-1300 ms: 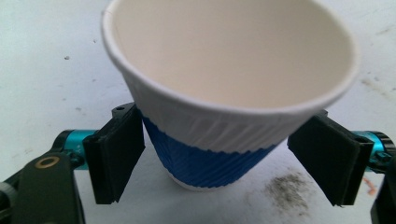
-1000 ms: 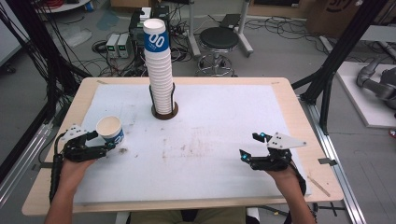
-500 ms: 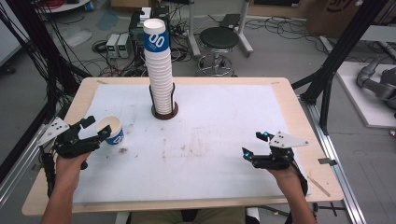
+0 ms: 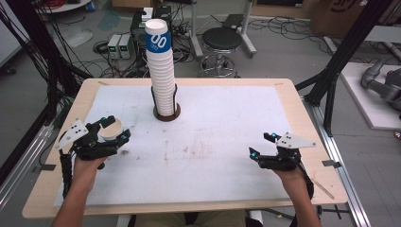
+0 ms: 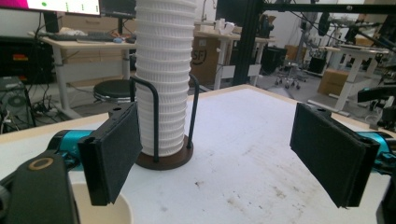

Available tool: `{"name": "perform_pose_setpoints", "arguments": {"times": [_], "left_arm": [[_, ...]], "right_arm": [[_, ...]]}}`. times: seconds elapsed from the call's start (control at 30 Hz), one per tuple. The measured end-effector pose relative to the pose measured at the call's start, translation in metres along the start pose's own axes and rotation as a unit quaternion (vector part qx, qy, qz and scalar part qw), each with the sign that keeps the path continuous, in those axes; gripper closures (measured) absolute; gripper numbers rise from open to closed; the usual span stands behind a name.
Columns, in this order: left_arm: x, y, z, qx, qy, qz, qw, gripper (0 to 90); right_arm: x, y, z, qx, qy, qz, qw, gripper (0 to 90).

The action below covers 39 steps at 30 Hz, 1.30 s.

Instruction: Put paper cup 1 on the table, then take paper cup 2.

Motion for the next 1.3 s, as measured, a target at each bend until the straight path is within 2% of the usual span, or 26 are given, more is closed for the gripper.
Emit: {"name": "perform_pose_setpoints", "arguments": {"times": [0.13, 0.27, 0.4, 0.43, 0.87, 0.97, 1.3], "left_arm": [[-0.005, -0.003, -0.002, 0.007, -0.004, -0.008, 0.9999, 16.4], [-0.009, -0.006, -0.005, 0.013, 0.006, -0.013, 0.9998, 16.4], [-0.011, -0.01, -0.009, 0.016, 0.008, -0.017, 0.9997, 16.4], [-0.011, -0.01, -0.009, 0.017, 0.007, -0.017, 0.9997, 16.4], [-0.013, -0.011, -0.012, 0.016, 0.013, -0.018, 0.9996, 16.4], [-0.015, -0.012, -0.013, 0.015, 0.016, -0.024, 0.9995, 16.6], [-0.021, -0.016, -0.016, 0.02, 0.02, -0.027, 0.9992, 16.6]], "right_arm": [[-0.002, 0.0, 0.001, -0.003, -0.004, -0.001, 1.0, 20.9], [-0.002, 0.002, 0.001, -0.006, -0.01, -0.001, 0.9999, 20.9], [-0.003, 0.004, 0.002, -0.009, -0.01, -0.001, 0.9999, 20.9], [-0.003, 0.004, 0.002, -0.009, -0.017, -0.001, 0.9998, 20.9], [-0.004, 0.004, -0.001, -0.007, -0.014, -0.003, 0.9999, 20.9], [-0.004, 0.005, 0.0, -0.009, -0.012, -0.004, 0.9999, 20.9], [-0.002, 0.003, -0.002, -0.004, -0.005, 0.007, 1.0, 20.9]]}}
Point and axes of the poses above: each handheld gripper's, and its own axes: y roughly backward along the jaws, z roughly out of its top, x roughly to its left, the point moved 7 cm from there along -y, roughly forward along the jaws, and after that the axes turned 7 degrees about -x, right-handed, at the moved point
